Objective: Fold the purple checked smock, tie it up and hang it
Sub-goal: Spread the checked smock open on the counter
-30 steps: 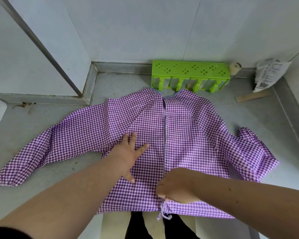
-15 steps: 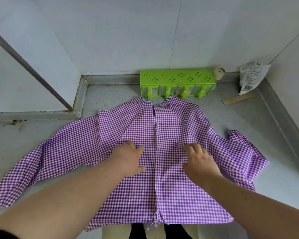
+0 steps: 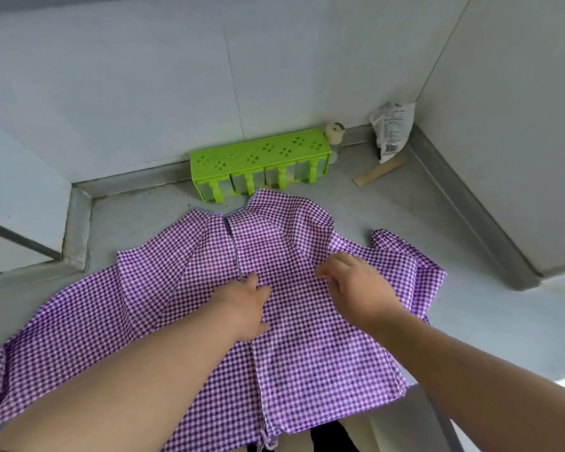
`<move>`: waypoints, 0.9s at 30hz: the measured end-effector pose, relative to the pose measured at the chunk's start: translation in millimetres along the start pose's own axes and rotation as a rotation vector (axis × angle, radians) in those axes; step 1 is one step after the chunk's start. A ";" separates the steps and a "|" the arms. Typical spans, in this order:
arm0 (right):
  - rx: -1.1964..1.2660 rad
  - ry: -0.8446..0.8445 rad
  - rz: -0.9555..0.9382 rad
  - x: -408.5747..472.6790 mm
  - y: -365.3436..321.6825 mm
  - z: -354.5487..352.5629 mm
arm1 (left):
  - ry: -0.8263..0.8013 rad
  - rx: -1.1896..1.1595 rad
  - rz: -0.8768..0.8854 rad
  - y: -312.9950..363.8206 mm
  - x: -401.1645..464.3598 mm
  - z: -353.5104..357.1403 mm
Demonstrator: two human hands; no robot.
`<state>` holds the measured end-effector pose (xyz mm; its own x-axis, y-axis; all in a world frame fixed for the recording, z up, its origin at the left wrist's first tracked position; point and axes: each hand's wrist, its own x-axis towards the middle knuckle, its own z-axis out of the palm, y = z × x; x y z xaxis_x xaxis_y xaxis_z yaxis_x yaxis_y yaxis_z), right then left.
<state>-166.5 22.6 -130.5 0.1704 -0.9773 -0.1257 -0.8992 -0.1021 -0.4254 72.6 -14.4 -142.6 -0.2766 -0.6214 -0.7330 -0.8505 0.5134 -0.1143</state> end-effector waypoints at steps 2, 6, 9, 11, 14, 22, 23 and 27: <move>0.037 0.139 0.147 -2.1 23.8 -18.8 | -0.018 -0.011 -0.023 6.9 0.8 -4.6; -0.029 0.045 0.462 -4.5 74.1 -36.9 | -0.012 -0.029 -0.061 10.6 8.1 -13.3; -0.179 -0.141 0.471 -11.8 105.4 -33.7 | 0.007 0.047 -0.064 15.8 14.2 -23.6; -0.251 -0.209 0.460 -14.7 119.0 -30.8 | 0.026 0.155 -0.052 24.0 16.8 -32.2; -0.337 -0.244 0.452 -16.1 130.4 -27.2 | 0.057 0.298 -0.032 37.6 25.5 -45.0; -0.408 -0.155 0.185 -13.4 125.4 -42.1 | 0.109 0.104 0.010 67.0 48.4 -66.2; -0.384 -0.077 0.117 -12.1 121.7 -46.6 | 0.104 0.050 0.010 69.7 53.3 -67.7; -0.206 -0.036 -0.025 -8.4 92.6 -76.6 | 0.085 -0.040 -0.023 84.9 64.2 -81.4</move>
<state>-282.1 7.2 -100.2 0.2048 -0.9670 -0.1513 -0.9574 -0.1657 -0.2366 -53.7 -58.9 -144.8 -0.2927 -0.6818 -0.6705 -0.8736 0.4758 -0.1025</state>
